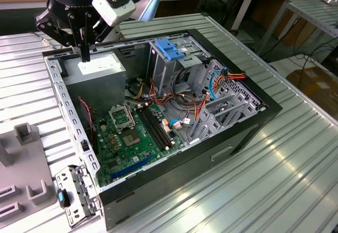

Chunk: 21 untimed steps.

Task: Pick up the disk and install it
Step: 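Reach for the disk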

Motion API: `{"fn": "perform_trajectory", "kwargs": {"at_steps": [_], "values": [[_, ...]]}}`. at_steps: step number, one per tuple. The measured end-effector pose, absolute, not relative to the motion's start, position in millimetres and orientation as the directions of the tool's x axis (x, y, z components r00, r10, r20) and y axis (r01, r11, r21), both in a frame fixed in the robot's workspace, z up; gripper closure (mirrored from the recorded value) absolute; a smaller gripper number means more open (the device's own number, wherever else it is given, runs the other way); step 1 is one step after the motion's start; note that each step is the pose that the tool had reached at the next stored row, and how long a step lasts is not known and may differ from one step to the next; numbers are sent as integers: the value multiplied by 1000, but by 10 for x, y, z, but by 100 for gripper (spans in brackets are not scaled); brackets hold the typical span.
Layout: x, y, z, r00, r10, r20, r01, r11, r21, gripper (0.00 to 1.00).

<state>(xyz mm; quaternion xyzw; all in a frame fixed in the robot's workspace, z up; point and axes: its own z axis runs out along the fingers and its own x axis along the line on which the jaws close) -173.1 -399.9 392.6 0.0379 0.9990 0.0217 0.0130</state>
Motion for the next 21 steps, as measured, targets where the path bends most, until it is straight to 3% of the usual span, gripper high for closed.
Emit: {"fn": "perform_trajectory", "kwargs": {"at_steps": [21], "values": [[-1875,-3999,3925,-997,76,-24,75,996,44,85]]}}
